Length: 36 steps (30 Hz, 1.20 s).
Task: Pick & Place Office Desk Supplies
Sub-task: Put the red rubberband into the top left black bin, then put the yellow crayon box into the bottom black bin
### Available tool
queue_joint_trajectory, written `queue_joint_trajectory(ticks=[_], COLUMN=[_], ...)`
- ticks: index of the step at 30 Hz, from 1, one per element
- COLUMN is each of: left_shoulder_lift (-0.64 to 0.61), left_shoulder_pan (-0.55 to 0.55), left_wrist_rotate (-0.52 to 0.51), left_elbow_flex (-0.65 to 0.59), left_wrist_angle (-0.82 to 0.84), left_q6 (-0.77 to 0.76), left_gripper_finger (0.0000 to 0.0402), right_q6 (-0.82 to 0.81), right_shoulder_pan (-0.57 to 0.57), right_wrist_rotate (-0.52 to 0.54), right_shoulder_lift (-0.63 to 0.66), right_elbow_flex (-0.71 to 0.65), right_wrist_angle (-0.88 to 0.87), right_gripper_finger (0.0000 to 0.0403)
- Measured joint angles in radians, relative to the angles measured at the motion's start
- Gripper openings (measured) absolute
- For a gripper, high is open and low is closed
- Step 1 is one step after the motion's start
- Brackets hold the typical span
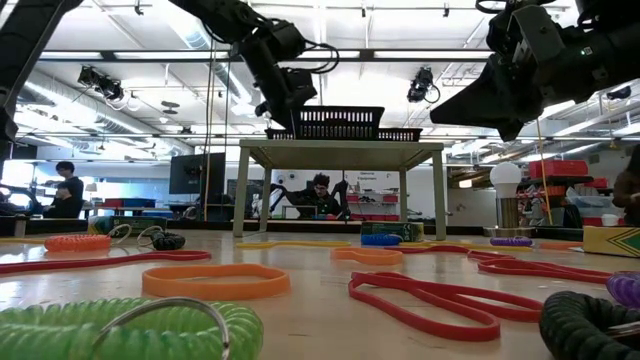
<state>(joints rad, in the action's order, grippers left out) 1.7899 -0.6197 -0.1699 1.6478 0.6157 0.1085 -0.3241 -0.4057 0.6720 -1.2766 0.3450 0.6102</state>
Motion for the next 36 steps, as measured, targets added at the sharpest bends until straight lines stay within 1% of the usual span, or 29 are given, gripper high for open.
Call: queue_joint_trajectory(ticks=[5, 10, 16, 21, 25, 27, 30, 32, 33, 36], left_shoulder_lift=[-0.022, -0.023, -0.03, -0.052, -0.052, -0.052, -0.052, -0.052, -0.052, -0.056], left_shoulder_pan=[-0.002, -0.002, 0.012, 0.025, 0.026, 0.026, 0.025, 0.038, 0.048, 0.091], left_wrist_rotate=[-0.014, -0.032, -0.116, -0.082, -0.084, -0.09, -0.102, -0.139, -0.174, -0.327], left_elbow_flex=[0.0, 0.0, 0.0, 0.001, 0.001, 0.001, 0.001, 0.001, 0.001, 0.0], left_wrist_angle=[-0.004, 0.0, -0.003, 0.028, 0.063, 0.068, 0.071, 0.067, 0.064, 0.064], left_q6=[0.014, 0.026, 0.069, 0.092, 0.104, 0.105, 0.124, 0.171, 0.203, 0.307], left_gripper_finger=[0.0049, 0.0082, 0.0121, 0.0126, 0.0127, 0.0135, 0.0158, 0.0177, 0.0185, 0.0191], right_q6=[0.003, 0.001, 0.0, 0.0, 0.003, 0.003, 0.004, 0.007, 0.007, 0.01], right_shoulder_pan=[0.0, 0.0, 0.0, 0.0, 0.0, 0.0, 0.0, 0.0, 0.0, 0.0], right_wrist_rotate=[0.0, 0.011, 0.013, 0.013, 0.016, 0.016, 0.016, 0.016, 0.016, 0.016], right_shoulder_lift=[0.0, 0.0, 0.0, 0.0, 0.0, 0.0, 0.0, 0.0, 0.0, 0.0], right_elbow_flex=[0.0, 0.0, 0.0, 0.0, 0.0, 0.0, 0.0, 0.0, 0.0, 0.0], right_wrist_angle=[0.0, 0.0, 0.0, 0.0, 0.002, 0.006, 0.008, 0.008, 0.008, 0.008], right_gripper_finger=[0.0009, 0.0009, 0.0009, 0.0009, 0.0009, 0.0009, 0.0009, 0.0009, 0.0009, 0.0009])
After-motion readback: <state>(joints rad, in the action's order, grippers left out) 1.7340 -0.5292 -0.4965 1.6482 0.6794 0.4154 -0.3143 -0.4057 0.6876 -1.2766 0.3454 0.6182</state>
